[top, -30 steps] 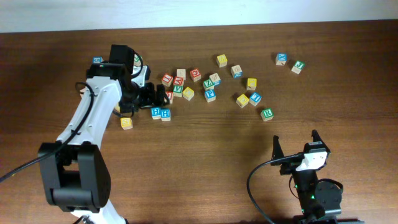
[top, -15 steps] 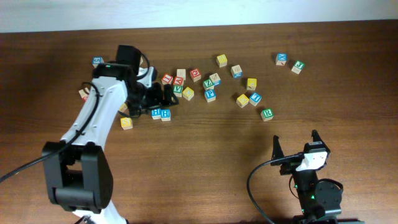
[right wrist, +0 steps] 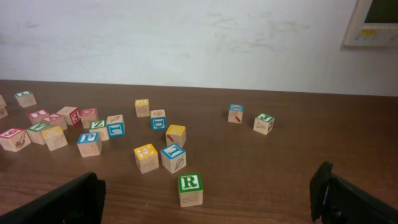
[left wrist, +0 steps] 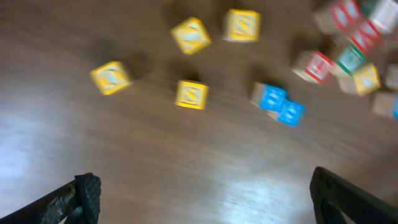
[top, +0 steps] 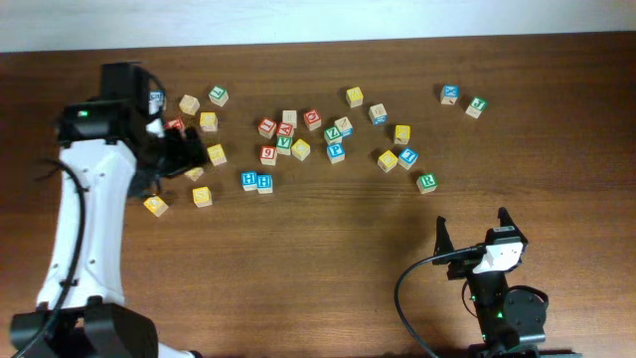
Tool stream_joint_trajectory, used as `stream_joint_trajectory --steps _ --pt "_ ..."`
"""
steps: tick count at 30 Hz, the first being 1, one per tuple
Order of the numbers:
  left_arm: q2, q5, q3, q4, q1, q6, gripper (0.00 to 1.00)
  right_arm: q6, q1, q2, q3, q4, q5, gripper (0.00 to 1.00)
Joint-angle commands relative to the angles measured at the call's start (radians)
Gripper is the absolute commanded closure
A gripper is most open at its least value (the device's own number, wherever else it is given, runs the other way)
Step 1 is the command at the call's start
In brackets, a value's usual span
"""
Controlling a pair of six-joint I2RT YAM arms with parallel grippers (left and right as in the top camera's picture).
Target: Spell out RSS
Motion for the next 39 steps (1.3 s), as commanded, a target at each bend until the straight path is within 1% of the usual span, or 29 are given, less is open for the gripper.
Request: stream_joint_trajectory --steps 1,2,3,6,35,36,37,38,39 --pt "-0.001 -0.058 0.006 0.0 0.074 -0.078 0.01 0.01 -0.007 -0.007 -0.005 -0.005 0.008 0.02" --pt "-0.001 -0.058 0.006 -0.003 0.102 -0.105 0.01 0.01 -0.007 -0.007 -0.005 -0.005 0.008 0.02" --pt "-0.001 -0.058 0.006 -0.003 0.12 -0.107 0.01 0.01 -0.007 -0.007 -0.005 -0.005 0.008 0.02" --pt "-0.001 -0.051 0.005 -0.011 0.139 -0.125 0.01 0.01 -0.007 -0.007 -0.005 -0.005 0.008 0.02" --pt "0.0 -0.049 0.002 -0.03 0.138 -0.125 0.01 0.01 -0.007 -0.007 -0.005 -0.005 0.008 0.02" --pt "0.0 -0.035 0.002 -0.03 0.138 -0.125 0.01 0.01 -0.007 -0.007 -0.005 0.009 0.018 0.02" --pt "0.0 -0.018 0.002 -0.029 0.138 -0.124 0.01 0.012 -0.007 -0.007 -0.005 0.057 -0.001 0.02" --pt "0.0 -0.002 0.001 -0.029 0.135 -0.124 0.01 0.018 -0.007 -0.007 -0.005 0.104 -0.058 0.01" --pt "0.0 0.005 0.001 -0.032 0.132 -0.123 0.01 0.018 -0.007 -0.007 -0.005 0.107 -0.074 0.02"
